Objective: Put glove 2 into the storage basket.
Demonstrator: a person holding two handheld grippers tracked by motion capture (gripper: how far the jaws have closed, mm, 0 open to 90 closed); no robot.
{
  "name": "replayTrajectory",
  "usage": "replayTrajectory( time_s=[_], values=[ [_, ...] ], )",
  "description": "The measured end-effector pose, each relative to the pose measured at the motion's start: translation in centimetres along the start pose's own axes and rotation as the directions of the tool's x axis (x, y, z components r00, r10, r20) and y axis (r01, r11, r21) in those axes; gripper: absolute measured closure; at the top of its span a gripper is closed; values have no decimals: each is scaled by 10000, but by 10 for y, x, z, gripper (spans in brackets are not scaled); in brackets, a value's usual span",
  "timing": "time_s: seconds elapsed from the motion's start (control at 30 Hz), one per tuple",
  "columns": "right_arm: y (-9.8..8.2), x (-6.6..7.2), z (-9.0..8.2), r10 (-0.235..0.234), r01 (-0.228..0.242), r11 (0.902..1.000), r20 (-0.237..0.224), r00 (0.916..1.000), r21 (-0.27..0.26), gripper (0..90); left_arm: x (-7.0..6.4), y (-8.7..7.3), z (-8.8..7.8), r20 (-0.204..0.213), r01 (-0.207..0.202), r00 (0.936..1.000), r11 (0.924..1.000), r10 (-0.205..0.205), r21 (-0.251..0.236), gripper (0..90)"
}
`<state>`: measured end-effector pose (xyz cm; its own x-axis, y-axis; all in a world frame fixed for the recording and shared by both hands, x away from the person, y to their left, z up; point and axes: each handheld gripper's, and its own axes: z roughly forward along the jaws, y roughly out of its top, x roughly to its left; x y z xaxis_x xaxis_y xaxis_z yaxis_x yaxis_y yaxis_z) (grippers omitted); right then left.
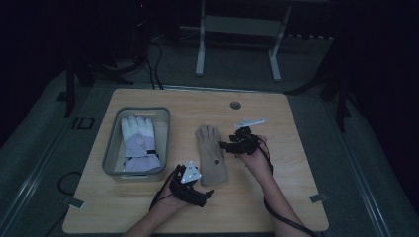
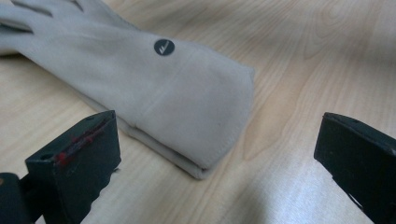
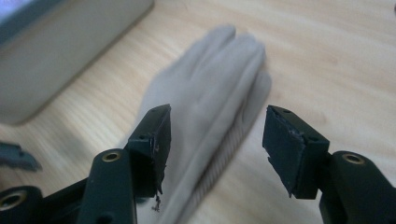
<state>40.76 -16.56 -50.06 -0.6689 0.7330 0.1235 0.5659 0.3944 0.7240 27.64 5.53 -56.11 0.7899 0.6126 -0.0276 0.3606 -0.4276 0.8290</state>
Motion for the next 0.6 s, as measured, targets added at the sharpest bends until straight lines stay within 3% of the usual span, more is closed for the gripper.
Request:
replayTrajectory(
  time_s=[0.2,0.23,0.33,0.6],
  values=[
    [21,-4,8,105,-104,9999,68,9999,-79,407,-4,10,5,142,-621,9980,9980,620,105,23],
    [23,-5,10,94,-94,9999,35,9999,-67,405,-4,11,5,155,-712,9973,9975,713,-27,70],
    [28,-6,18,129,-129,9999,4,9999,4,390,-2,14,8,315,-730,9968,9973,729,0,142],
    [36,-11,40,463,-463,9986,31,9989,243,325,-2,18,20,472,-1024,9939,9929,997,602,148]
  ],
)
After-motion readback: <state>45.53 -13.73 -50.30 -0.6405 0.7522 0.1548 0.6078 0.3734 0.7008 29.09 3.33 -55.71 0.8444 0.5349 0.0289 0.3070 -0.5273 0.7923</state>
